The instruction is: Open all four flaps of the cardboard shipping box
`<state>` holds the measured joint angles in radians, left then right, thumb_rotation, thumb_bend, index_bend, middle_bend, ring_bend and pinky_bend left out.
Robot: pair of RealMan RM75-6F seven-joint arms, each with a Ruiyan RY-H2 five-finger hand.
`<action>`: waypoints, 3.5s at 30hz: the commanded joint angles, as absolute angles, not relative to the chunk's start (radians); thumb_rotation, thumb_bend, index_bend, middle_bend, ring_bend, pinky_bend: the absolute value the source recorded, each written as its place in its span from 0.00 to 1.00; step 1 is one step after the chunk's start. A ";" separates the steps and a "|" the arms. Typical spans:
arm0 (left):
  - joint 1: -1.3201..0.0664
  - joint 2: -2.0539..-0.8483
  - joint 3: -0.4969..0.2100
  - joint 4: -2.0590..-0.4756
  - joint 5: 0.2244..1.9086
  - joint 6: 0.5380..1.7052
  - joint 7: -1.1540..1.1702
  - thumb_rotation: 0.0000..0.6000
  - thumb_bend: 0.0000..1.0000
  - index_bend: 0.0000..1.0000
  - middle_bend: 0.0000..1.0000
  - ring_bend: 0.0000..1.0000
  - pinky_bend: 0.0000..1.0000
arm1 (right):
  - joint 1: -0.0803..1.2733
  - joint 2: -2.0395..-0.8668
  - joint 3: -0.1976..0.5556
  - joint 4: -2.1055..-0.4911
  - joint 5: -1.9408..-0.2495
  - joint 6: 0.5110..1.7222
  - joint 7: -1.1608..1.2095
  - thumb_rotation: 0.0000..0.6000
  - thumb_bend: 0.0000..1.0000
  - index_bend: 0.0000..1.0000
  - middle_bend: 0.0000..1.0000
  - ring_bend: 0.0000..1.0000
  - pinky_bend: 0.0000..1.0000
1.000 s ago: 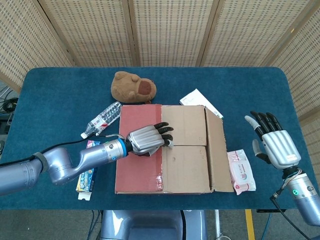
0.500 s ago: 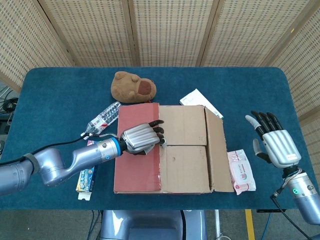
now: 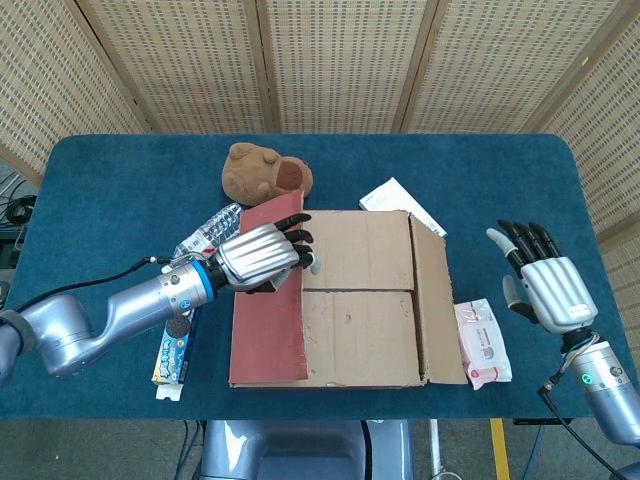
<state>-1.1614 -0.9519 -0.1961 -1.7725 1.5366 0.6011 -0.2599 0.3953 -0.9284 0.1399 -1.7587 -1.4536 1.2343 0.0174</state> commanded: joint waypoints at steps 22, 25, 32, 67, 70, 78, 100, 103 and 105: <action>-0.950 -0.626 -0.109 -1.864 1.737 0.847 -0.386 1.00 0.95 0.33 0.42 0.19 0.00 | 0.418 -0.928 0.147 -1.804 -1.449 1.200 -0.045 1.00 0.71 0.06 0.04 0.00 0.02; -0.923 -0.592 -0.097 -1.869 1.758 0.868 -0.395 1.00 0.95 0.33 0.42 0.19 0.00 | 0.420 -0.926 0.148 -1.812 -1.449 1.198 -0.051 1.00 0.71 0.06 0.04 0.00 0.02; -0.869 -0.527 -0.064 -1.869 1.780 0.860 -0.396 1.00 0.94 0.33 0.42 0.19 0.00 | 0.421 -0.924 0.149 -1.821 -1.447 1.196 -0.056 1.00 0.71 0.06 0.04 0.00 0.02; -0.911 -0.999 -0.194 -1.871 1.125 0.820 0.309 0.99 0.06 0.04 0.00 0.00 0.00 | 0.410 -0.944 0.141 -1.790 -1.460 1.207 -0.013 1.00 0.67 0.06 0.04 0.00 0.02; -0.916 -1.014 -0.191 -1.877 1.103 0.827 0.327 0.97 0.06 0.04 0.00 0.00 0.00 | 0.409 -0.946 0.140 -1.788 -1.459 1.207 -0.010 1.00 0.67 0.06 0.04 0.00 0.02; -0.933 -1.089 -0.182 -1.877 1.063 0.862 0.393 0.56 0.06 0.00 0.00 0.00 0.00 | 0.406 -0.948 0.139 -1.779 -1.458 1.207 -0.001 1.00 0.67 0.06 0.04 0.00 0.02; -0.958 -1.245 -0.151 -1.857 0.977 0.987 0.593 0.52 0.12 0.00 0.00 0.00 0.00 | 0.391 -0.944 0.133 -1.751 -1.468 1.222 0.044 1.00 0.67 0.06 0.04 0.00 0.02; -0.956 -1.250 -0.143 -1.854 0.976 0.991 0.605 0.55 0.13 0.00 0.00 0.00 0.00 | 0.391 -0.945 0.133 -1.751 -1.467 1.221 0.044 1.00 0.67 0.06 0.04 0.00 0.02; -0.958 -1.253 -0.142 -1.850 0.975 0.992 0.609 0.58 0.13 0.00 0.00 0.00 0.00 | 0.391 -0.946 0.133 -1.749 -1.465 1.219 0.044 1.00 0.67 0.06 0.04 0.00 0.02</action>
<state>-0.9572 -1.2515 -0.1427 -1.8518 0.9758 0.9916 0.6073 0.3911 -0.9459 0.1332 -1.7490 -1.4651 1.2193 0.0443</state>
